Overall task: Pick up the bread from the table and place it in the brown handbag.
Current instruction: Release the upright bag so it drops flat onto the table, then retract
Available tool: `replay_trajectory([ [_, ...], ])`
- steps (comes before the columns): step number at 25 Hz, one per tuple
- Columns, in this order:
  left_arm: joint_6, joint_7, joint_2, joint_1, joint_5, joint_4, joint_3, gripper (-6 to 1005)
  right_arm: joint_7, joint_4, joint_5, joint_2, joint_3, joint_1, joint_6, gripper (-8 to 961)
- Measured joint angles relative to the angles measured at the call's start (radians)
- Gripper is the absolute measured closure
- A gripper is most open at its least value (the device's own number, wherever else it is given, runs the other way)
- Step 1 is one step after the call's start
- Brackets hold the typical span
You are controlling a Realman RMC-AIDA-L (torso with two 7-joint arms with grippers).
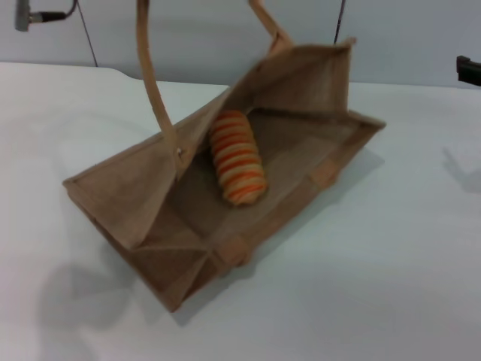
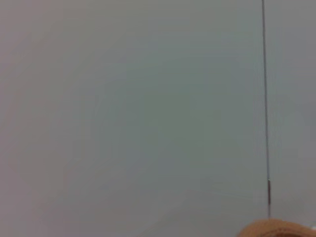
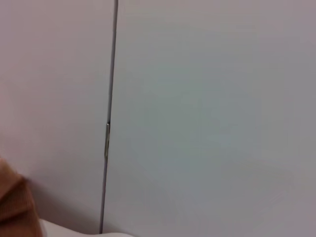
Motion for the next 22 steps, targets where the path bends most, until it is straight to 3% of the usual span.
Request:
replay_trajectory([
  [7,-0.021,0.221,0.003,-0.031,-0.224,-0.136,-0.004,418,0.0,0.006,0.02,-0.001,-0.005,0.009,-0.008,161],
  [13,-0.074,0.332,0.004,-0.046,-0.348,-0.207,-0.006,253,-0.002,0.011,0.026,-0.002,-0.006,0.02,-0.009,162],
  [22,-0.175,0.461,0.004,-0.096,-0.466,-0.342,-0.009,265,-0.001,0.021,0.026,-0.003,-0.005,0.035,-0.01,162],
])
